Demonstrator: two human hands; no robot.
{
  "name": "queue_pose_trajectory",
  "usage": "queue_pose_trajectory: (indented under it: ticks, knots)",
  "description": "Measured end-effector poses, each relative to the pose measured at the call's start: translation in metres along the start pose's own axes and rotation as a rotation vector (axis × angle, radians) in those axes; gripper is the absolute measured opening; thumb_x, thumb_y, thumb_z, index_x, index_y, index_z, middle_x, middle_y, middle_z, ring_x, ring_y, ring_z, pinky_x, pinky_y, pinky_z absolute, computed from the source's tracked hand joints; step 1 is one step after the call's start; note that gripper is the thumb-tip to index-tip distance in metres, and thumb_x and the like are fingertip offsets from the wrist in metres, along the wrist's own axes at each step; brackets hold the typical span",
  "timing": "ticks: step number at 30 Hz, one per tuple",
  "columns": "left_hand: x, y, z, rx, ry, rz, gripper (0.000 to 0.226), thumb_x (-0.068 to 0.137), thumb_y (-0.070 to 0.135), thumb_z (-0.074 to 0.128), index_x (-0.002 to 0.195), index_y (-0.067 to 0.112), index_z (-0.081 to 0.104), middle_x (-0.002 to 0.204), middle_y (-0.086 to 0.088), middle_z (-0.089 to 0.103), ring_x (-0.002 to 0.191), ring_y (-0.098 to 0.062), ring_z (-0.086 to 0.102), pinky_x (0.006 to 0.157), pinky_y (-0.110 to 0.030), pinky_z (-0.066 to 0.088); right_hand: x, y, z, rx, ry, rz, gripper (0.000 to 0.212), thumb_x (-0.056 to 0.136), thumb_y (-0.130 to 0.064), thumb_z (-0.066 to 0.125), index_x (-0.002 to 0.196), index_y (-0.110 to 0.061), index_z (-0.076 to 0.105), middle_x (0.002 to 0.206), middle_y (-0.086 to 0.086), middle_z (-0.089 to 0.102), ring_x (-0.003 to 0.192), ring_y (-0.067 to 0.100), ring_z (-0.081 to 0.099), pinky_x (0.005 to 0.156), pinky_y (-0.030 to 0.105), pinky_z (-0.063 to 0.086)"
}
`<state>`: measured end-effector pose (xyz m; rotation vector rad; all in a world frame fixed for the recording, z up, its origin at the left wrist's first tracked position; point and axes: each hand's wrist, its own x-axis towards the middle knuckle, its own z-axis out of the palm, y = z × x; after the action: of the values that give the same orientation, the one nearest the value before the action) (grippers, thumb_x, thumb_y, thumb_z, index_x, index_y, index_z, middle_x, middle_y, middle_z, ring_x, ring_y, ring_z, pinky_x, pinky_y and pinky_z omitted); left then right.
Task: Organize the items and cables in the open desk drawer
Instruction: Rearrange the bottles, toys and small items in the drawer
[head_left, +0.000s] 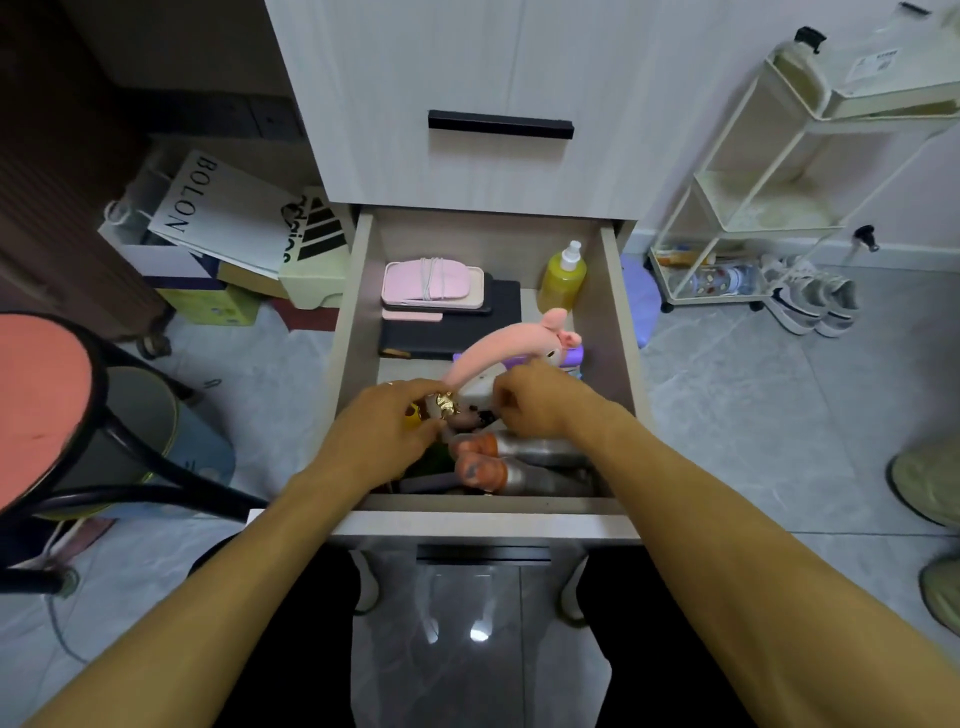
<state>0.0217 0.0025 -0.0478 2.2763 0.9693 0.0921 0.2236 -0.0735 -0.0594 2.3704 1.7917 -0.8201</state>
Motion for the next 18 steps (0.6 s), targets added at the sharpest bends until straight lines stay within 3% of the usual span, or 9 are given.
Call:
queue_pose_trajectory:
  ticks: [5,10,18]
  knots:
    - [0.01,0.001,0.001,-0.077,0.018,-0.052,0.033,0.094,0.03,0.062,0.128,0.03,0.061,0.121,0.003,0.066,0.105,-0.016,0.06,0.096,-0.032,0.048,0.012,0.001,0.022,0.001,-0.146,0.084,0.032,0.091,-0.022,0.056,0.122,-0.015,0.061,0.125,0.017,0.057,0.106,0.033,0.057,0.095,0.041,0.047]
    - [0.004,0.003,-0.002,-0.122,0.006,-0.079,0.033,0.094,0.025,0.062,0.127,0.026,0.062,0.12,0.001,0.065,0.099,-0.013,0.056,0.095,-0.031,0.046,0.019,0.002,0.03,0.085,-0.233,0.19,0.057,0.086,-0.032,0.065,0.137,-0.015,0.049,0.125,0.01,0.06,0.109,0.029,0.057,0.1,0.038,0.046]
    - [0.0,0.009,-0.003,-0.219,-0.04,-0.107,0.033,0.09,0.031,0.066,0.123,0.027,0.063,0.11,0.004,0.066,0.1,-0.016,0.06,0.095,-0.034,0.05,0.014,0.002,0.032,0.228,-0.253,0.269,0.058,0.074,-0.056,0.071,0.117,-0.02,0.059,0.107,0.004,0.064,0.096,0.023,0.059,0.09,0.038,0.05]
